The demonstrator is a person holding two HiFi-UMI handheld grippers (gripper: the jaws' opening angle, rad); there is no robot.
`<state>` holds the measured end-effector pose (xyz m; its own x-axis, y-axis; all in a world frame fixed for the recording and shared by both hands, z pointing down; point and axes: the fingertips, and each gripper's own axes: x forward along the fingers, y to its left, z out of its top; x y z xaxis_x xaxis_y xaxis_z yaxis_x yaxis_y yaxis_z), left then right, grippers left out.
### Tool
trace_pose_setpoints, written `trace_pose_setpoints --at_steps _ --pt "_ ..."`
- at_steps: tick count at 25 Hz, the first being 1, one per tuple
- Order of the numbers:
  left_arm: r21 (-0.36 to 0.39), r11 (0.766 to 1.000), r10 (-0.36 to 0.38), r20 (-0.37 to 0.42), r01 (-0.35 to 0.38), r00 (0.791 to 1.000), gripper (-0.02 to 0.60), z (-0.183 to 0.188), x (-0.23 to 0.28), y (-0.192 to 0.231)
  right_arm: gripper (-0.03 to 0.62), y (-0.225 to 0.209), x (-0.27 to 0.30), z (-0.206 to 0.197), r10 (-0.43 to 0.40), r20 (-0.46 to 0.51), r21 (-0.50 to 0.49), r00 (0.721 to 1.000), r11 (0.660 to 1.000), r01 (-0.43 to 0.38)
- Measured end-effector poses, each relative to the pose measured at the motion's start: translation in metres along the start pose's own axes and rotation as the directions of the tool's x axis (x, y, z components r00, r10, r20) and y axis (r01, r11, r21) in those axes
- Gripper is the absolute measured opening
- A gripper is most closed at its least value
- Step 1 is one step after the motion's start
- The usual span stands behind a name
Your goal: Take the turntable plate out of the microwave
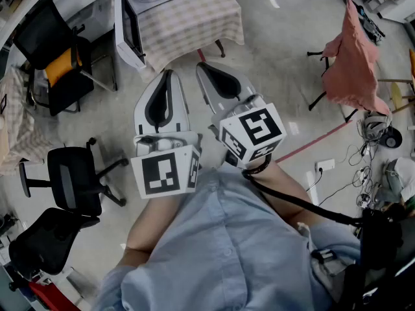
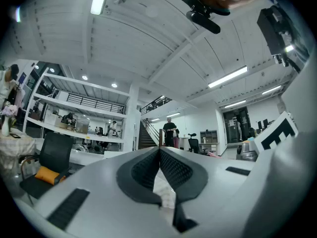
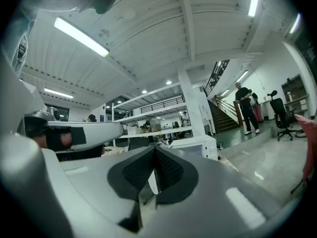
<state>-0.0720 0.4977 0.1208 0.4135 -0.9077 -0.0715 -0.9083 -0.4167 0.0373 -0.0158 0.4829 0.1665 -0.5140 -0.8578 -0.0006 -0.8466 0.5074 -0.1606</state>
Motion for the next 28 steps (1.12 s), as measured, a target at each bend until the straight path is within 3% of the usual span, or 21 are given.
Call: trace_pose_setpoints --at_steps 12,28 --pt "0.011 1.0 -0.012 -0.01 0.013 1.0 0.008 0.0 0.004 -0.012 -0.002 -0.007 -0.009 0.003 -0.009 0.013 0.009 1.0 1.0 0.009" --pt "0.058 0.998 0.004 -0.055 -0.001 0.998 0.008 -0.02 0.046 -0.094 0.0 -0.08 -0.048 0.002 0.067 0.04 0.095 0.997 0.993 -0.07"
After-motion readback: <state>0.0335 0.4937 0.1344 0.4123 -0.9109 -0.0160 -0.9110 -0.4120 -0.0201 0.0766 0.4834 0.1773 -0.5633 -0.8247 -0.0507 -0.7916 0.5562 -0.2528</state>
